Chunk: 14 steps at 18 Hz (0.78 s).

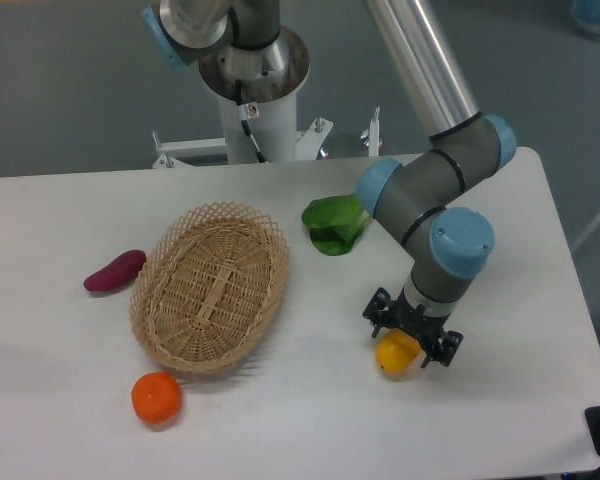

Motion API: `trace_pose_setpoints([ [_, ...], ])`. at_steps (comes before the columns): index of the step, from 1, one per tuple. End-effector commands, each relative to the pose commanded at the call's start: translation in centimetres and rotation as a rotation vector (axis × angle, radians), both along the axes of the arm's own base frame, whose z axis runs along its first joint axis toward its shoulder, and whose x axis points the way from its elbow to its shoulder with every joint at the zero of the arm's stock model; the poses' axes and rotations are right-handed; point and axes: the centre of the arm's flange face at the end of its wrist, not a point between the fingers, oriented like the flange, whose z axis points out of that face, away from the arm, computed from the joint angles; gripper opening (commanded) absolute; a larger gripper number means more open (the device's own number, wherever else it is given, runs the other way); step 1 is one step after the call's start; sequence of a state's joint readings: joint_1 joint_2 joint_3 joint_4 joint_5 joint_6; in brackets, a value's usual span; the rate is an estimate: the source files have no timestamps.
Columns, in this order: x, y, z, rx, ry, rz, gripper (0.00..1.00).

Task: Pick up the mango from the table
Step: 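Close the gripper fingers around the yellow mango, then lift the held mango up off the table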

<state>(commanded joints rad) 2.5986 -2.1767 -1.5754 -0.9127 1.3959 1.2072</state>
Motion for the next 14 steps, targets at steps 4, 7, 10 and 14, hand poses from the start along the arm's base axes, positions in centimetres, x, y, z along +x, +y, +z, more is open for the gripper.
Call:
trace_pose_setpoints([
  [4,-0.1,-0.1,0.6,-0.002,0.006,0.005,0.55],
  [7,0.0,-0.2,1.0,-0.002,0.008,0.006,0.52],
  [10,0.0,-0.2,2.2,0.004,0.018,0.005,0.47],
  [14,-0.3,-0.7,4.0,-0.024,0.073,0.01,0.48],
])
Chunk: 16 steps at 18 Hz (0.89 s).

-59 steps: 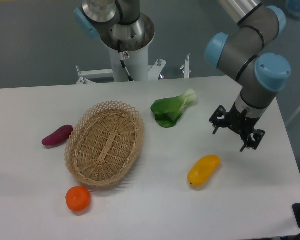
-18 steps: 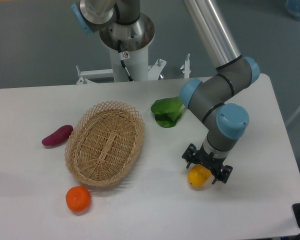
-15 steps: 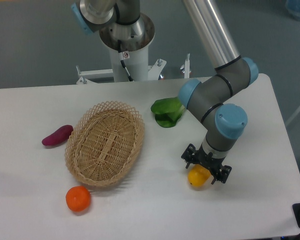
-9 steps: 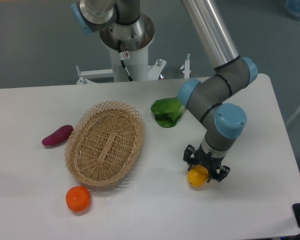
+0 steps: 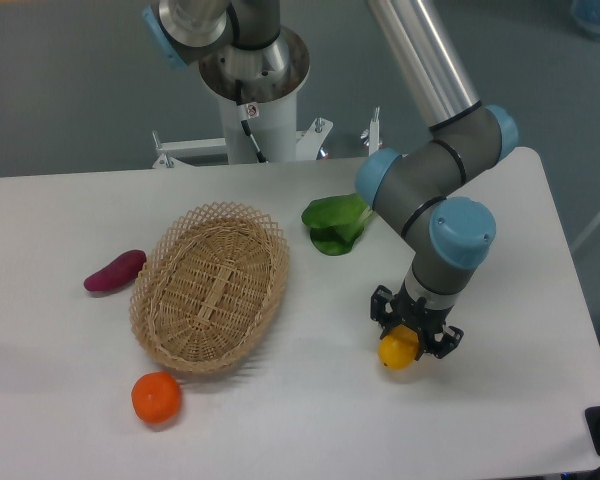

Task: Pick up the mango from the table
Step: 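Lift the held mango up off the table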

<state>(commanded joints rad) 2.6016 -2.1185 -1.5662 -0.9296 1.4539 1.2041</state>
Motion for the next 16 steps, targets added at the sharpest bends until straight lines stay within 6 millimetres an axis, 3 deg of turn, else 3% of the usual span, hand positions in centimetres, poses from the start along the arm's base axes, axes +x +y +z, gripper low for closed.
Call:
trace_pose_setpoints([
  [8,-1.3,-1.7,3.7,-0.063,0.104,0.012,0.48],
  [16,-2.6,-2.6,5.6,-0.084,0.14,0.029,0.49],
])
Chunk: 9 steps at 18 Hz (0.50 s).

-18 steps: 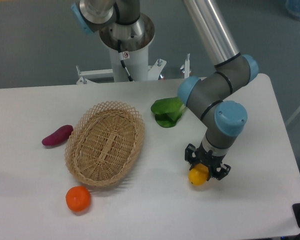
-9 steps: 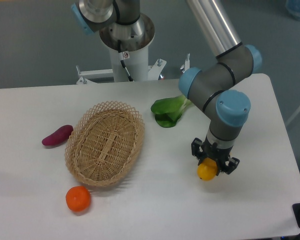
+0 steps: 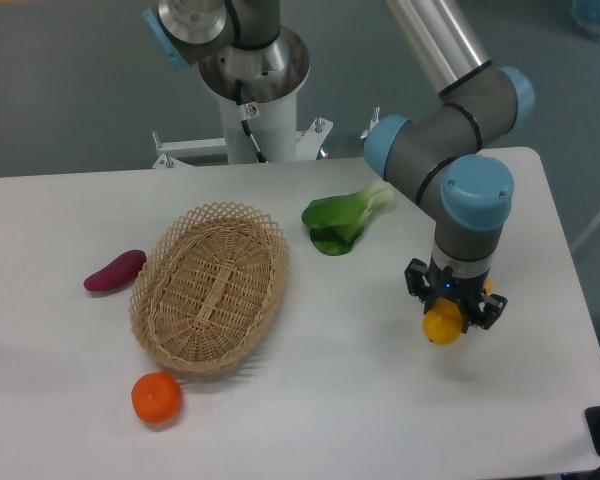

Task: Pick up the mango from the table
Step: 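Lift the held mango up off the table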

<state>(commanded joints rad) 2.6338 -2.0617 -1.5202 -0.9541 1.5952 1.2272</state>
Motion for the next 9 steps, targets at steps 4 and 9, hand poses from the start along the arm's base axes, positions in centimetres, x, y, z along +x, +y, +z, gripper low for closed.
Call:
trace_pose_setpoints([
  [4,-0.6,0.1,1.2,-0.001,0.024,-0.015,0.5],
  [9,-1.0,-0.5,2.0,-0.055,-0.002,-0.078,0.5],
])
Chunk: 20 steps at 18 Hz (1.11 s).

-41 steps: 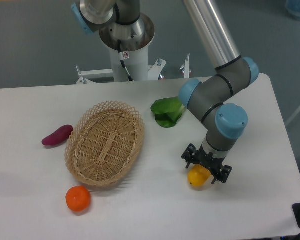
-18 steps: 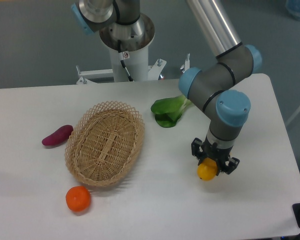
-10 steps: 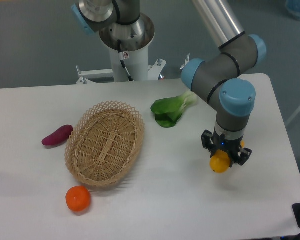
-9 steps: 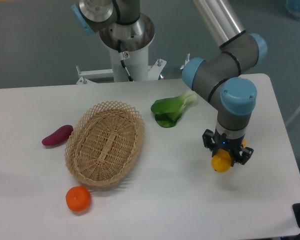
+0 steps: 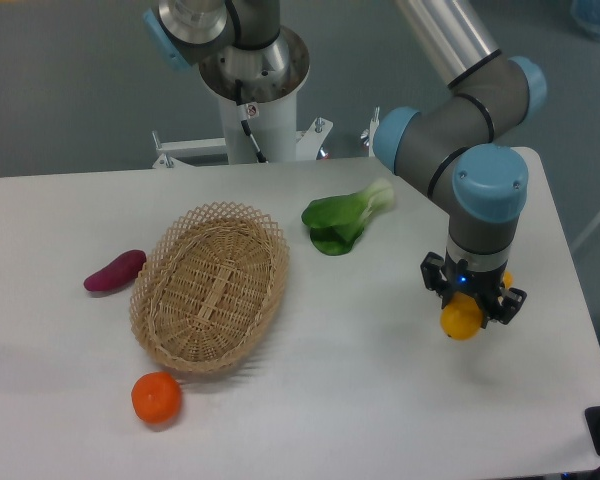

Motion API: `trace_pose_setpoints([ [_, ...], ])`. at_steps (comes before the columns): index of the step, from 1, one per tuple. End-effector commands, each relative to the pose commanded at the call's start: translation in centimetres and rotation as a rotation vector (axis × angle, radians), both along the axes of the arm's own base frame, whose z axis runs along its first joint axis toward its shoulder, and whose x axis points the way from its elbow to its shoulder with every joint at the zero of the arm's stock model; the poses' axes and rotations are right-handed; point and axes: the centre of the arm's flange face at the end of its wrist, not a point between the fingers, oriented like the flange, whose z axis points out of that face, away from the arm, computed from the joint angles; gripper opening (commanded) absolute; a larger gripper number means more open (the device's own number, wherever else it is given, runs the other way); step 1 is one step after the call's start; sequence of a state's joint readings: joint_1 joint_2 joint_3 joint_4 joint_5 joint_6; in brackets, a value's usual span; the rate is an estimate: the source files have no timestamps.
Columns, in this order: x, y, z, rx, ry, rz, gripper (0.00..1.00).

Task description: Pick up the mango from the table

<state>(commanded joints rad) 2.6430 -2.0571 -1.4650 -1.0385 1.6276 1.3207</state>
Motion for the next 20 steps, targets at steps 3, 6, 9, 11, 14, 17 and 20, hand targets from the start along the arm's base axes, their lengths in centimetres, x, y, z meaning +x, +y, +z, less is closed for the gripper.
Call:
trace_pose_setpoints([
  [3,0.0,0.0,0.1,0.002,0.003,0.002,0.5],
  [6,0.0,0.0,0.0,0.0,0.0,0.002,0.5],
  [9,-0.5,-0.3,0.3,0.013,0.002,0.008,0.5],
  [11,-0.9,-0.4,0.7,0.025,0.004,0.011,0.5],
  [14,-1.3,-1.2,1.7,0.042,-0.024,0.023,0.5],
  [17,-1.5,-1.7,2.4,0.022,-0.07,0.03,0.5],
  [20,-1.5,-1.6,2.2,0.021,-0.071,0.029,0.5],
])
